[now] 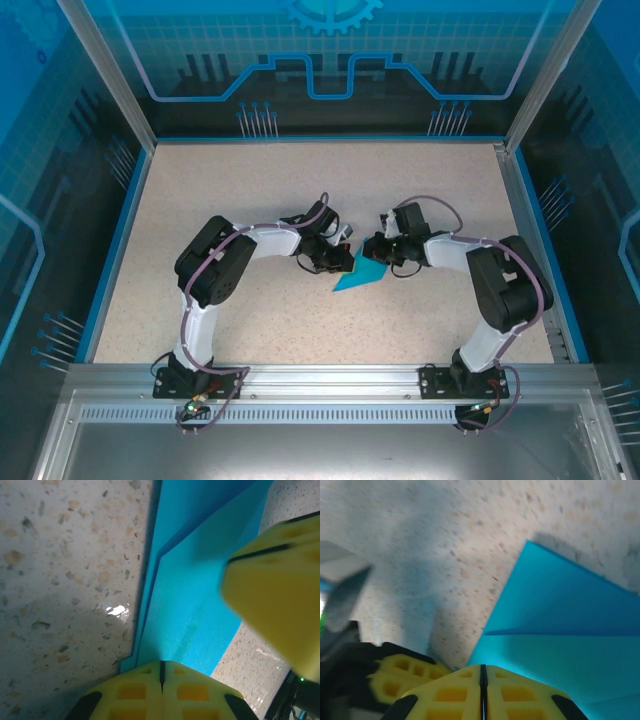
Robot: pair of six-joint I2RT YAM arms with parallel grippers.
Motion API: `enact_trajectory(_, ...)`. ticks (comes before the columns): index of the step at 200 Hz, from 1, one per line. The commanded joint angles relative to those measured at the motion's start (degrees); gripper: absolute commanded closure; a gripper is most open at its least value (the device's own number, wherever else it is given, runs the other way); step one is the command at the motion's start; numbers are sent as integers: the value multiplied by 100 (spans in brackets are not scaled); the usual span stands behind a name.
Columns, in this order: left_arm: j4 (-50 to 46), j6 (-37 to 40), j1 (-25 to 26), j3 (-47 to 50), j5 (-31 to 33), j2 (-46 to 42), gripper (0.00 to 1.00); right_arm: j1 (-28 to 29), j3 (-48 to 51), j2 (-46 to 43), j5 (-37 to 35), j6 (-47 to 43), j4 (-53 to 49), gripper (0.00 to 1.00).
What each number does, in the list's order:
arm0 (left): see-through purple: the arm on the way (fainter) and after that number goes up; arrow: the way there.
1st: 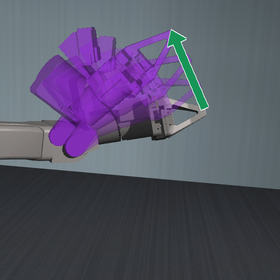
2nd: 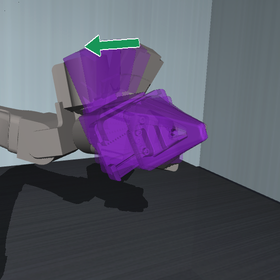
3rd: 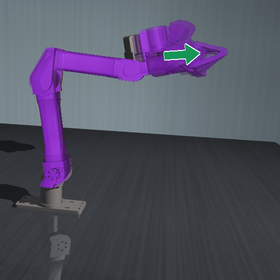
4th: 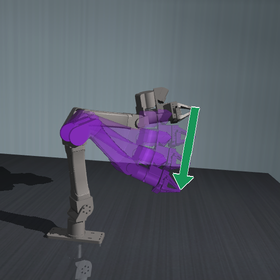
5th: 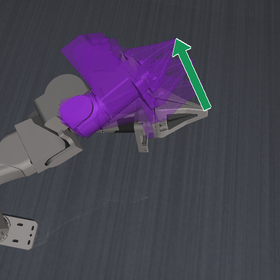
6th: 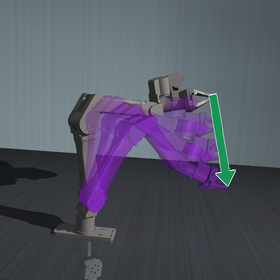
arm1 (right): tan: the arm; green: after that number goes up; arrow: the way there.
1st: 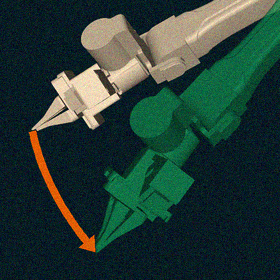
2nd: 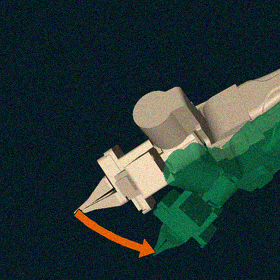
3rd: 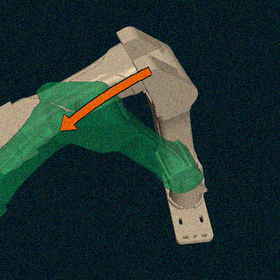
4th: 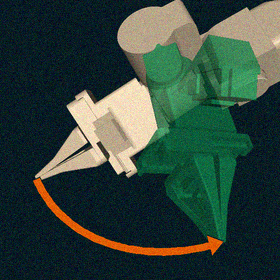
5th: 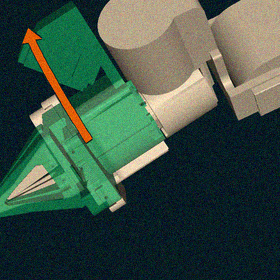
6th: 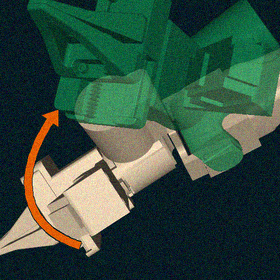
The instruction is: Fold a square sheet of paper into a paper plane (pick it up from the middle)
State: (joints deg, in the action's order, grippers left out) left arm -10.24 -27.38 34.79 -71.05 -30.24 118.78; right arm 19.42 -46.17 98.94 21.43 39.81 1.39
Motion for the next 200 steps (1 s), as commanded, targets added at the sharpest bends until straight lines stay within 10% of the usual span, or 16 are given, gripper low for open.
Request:
enact_trajectory(1, -887, 211, 41, 349, 669, 220, 100, -10, 26, 268, -140, 213, -76, 91)
enact_trajectory(200, -997, 181, 38, 346, 678, 188, 100, -1019, -4, 370, -1429, 1261, 293, 89)
